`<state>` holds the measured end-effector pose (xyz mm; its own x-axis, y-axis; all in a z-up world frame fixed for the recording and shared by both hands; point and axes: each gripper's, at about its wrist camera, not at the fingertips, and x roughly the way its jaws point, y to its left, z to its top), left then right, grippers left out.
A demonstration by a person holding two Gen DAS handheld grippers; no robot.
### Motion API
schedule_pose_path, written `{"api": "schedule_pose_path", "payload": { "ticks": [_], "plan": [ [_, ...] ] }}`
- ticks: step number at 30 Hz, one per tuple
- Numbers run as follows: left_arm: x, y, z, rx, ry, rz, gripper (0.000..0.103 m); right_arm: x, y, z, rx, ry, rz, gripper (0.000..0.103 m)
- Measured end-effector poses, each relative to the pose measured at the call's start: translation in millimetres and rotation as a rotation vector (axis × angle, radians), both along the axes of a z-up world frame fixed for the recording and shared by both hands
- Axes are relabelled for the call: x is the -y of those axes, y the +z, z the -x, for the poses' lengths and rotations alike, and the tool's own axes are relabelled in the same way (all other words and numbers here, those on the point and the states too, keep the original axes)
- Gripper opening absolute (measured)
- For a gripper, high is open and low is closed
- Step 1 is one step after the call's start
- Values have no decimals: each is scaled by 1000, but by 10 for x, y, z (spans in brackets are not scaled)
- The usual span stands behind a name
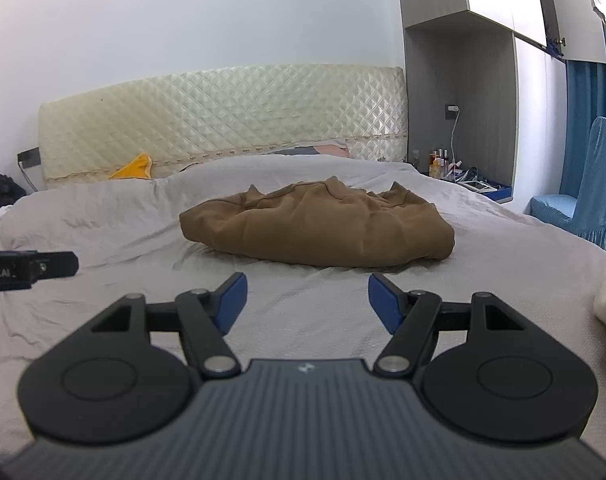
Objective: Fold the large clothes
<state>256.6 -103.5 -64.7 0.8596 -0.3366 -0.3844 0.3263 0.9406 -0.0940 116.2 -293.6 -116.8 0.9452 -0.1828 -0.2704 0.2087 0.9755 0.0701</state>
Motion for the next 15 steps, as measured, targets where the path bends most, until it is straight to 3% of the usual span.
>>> {"api": "schedule_pose_path", "payload": {
  "ticks": [4, 9, 15],
  "plan": [
    [-21, -33, -63, -24, 2, 16, 74, -13, -8, -31, -8, 2, 12, 69],
    [-8, -37, -73, -21, -15, 17, 95, 9, -16, -44, -16, -6, 3, 69],
    [-13, -16, -24, -7, -8, 22, 100, 3, -16, -27, -3, -14, 2, 70]
  ]
}}
